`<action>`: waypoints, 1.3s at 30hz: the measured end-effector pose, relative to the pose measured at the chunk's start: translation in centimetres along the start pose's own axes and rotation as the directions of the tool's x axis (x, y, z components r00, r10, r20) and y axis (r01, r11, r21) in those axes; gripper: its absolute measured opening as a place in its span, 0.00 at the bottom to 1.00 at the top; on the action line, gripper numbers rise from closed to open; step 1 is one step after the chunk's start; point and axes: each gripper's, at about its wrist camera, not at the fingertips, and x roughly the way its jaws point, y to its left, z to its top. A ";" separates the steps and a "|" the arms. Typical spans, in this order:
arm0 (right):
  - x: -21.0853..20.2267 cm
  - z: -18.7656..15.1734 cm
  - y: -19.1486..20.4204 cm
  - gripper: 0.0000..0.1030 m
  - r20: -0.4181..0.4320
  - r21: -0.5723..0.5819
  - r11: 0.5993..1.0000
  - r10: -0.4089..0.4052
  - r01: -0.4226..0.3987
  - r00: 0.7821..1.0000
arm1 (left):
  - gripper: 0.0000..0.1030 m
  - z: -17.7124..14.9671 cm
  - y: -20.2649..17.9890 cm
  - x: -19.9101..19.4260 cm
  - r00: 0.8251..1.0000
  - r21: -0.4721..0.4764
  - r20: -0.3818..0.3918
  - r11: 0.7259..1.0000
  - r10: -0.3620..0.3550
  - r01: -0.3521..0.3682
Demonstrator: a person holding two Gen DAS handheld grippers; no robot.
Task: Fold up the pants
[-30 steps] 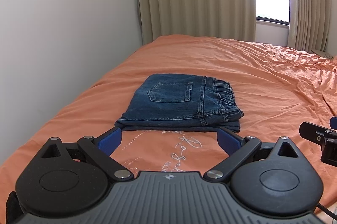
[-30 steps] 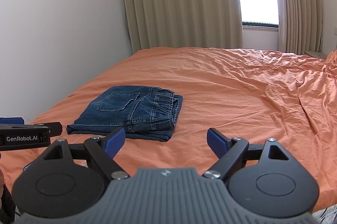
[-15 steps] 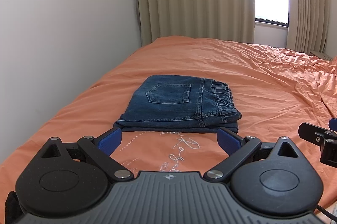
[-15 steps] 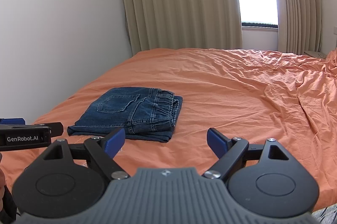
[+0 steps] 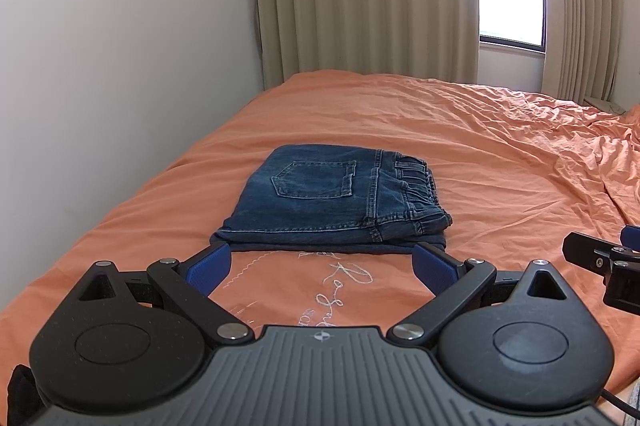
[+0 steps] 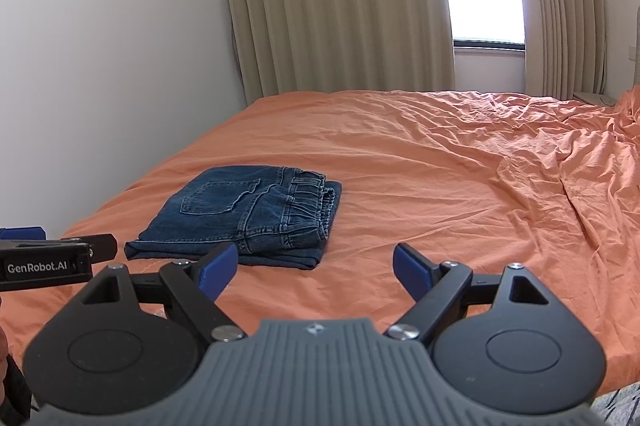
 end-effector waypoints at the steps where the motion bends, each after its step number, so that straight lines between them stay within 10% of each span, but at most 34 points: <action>1: 0.0 0.0 0.0 0.79 0.001 0.002 1.000 0.000 0.000 1.000 | 1.00 0.0 0.0 0.0 1.000 -0.001 0.002 1.000 0.000 0.000; 39: -0.8 0.3 -0.4 0.79 0.008 0.021 1.000 -0.009 0.008 1.000 | 1.00 0.3 -1.3 -1.6 1.000 -0.016 0.027 1.000 -0.015 0.015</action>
